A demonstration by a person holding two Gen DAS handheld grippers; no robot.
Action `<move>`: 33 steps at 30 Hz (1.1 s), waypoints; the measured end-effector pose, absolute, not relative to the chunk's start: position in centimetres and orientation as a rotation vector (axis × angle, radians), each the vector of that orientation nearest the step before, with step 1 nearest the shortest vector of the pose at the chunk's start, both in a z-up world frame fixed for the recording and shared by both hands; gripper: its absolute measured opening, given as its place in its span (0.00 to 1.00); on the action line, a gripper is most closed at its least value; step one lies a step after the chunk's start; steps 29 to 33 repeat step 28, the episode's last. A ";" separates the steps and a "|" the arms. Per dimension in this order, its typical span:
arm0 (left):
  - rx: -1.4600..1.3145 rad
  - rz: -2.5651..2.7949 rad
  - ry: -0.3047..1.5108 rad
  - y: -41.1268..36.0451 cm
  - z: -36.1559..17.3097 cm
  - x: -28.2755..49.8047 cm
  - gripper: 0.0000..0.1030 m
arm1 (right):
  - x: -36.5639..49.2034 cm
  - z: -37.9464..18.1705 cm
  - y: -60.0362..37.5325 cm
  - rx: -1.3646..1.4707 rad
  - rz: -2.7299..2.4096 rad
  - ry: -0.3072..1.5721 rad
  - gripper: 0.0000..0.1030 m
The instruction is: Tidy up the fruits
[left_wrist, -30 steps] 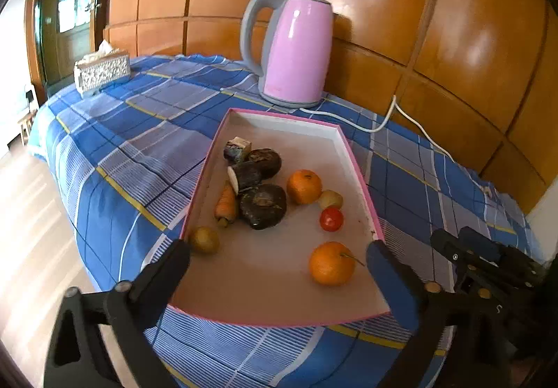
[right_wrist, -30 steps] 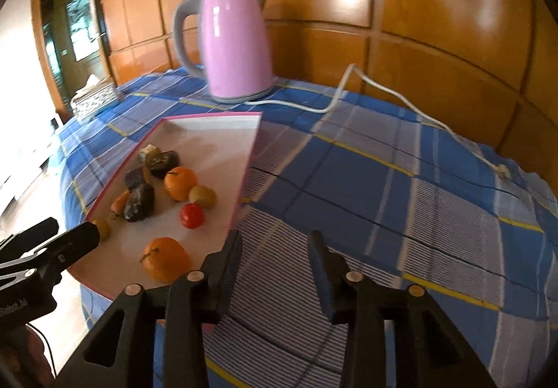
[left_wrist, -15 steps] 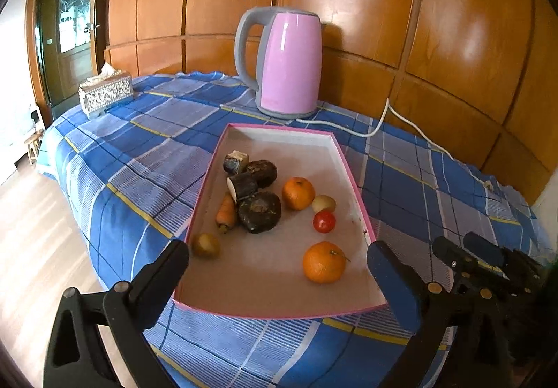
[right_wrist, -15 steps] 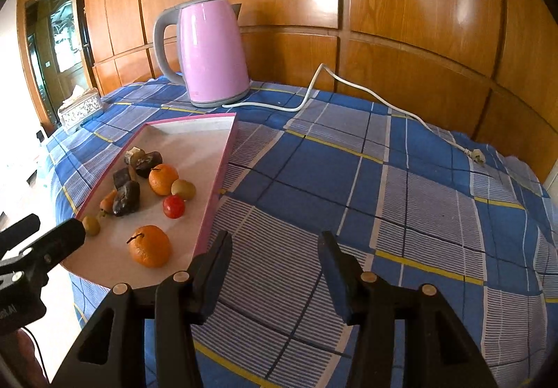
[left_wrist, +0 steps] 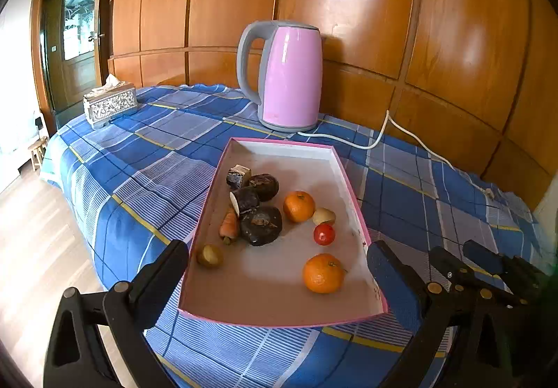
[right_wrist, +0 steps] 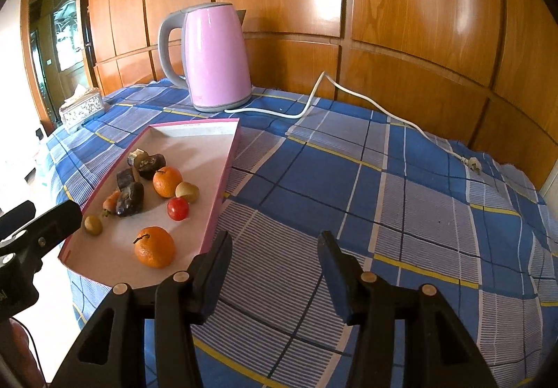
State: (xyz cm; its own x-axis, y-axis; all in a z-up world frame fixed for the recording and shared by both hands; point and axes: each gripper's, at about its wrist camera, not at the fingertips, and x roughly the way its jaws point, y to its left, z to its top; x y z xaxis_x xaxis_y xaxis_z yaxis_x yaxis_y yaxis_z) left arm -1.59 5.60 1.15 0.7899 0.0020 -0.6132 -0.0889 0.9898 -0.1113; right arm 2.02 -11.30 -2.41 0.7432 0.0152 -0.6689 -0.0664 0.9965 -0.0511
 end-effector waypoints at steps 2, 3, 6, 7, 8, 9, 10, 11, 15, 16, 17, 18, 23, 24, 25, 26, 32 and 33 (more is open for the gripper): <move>-0.139 0.054 0.661 5.6 1.1 -1.6 1.00 | 2.0 -2.4 -11.3 -0.071 0.045 0.734 0.50; -0.142 0.053 0.664 5.6 1.0 -1.6 1.00 | 2.0 -2.5 -11.3 -0.071 0.046 0.734 0.50; -0.140 0.059 0.665 5.6 1.0 -1.6 1.00 | 1.9 -2.5 -11.3 -0.072 0.049 0.735 0.50; -0.138 0.062 0.664 5.6 1.0 -1.6 1.00 | 1.9 -2.5 -11.3 -0.073 0.050 0.735 0.50; -0.138 0.065 0.662 5.6 1.0 -1.6 1.00 | 1.9 -2.5 -11.3 -0.073 0.051 0.735 0.50; -0.137 0.068 0.660 5.6 1.0 -1.6 1.00 | 1.9 -2.6 -11.3 -0.074 0.051 0.736 0.50; -0.137 0.070 0.660 5.6 1.0 -1.6 1.00 | 1.9 -2.6 -11.3 -0.073 0.051 0.735 0.50; -0.137 0.073 0.661 5.7 1.0 -1.6 1.00 | 1.9 -2.6 -11.3 -0.073 0.051 0.735 0.50; -0.149 0.077 0.661 5.9 1.0 -1.6 1.00 | 1.9 -2.6 -11.3 -0.073 0.051 0.736 0.50; -0.150 0.078 0.661 5.9 1.0 -1.5 1.00 | 1.9 -2.6 -11.3 -0.073 0.051 0.735 0.50; -0.152 0.078 0.661 6.0 1.0 -1.5 1.00 | 1.9 -2.6 -11.3 -0.073 0.051 0.736 0.50; -0.153 0.077 0.661 6.0 1.0 -1.5 1.00 | 1.9 -2.6 -11.3 -0.073 0.051 0.736 0.50; -0.154 0.056 0.647 6.0 1.1 -1.7 1.00 | 1.9 -2.7 -11.2 -0.078 0.052 0.738 0.50; -0.156 0.049 0.639 6.0 1.1 -1.8 1.00 | 1.9 -2.8 -11.1 -0.079 0.053 0.737 0.50; -0.152 0.051 0.640 5.9 1.1 -1.8 1.00 | 1.9 -2.8 -11.1 -0.080 0.054 0.737 0.50; -0.151 0.050 0.642 5.9 1.1 -1.8 1.00 | 1.9 -2.8 -11.1 -0.081 0.055 0.737 0.50; -0.160 0.050 0.653 6.0 1.0 -1.6 1.00 | 1.9 -2.9 -11.1 -0.081 0.056 0.738 0.50; -0.160 0.050 0.653 6.0 1.0 -1.6 1.00 | 1.9 -2.9 -11.1 -0.081 0.056 0.738 0.50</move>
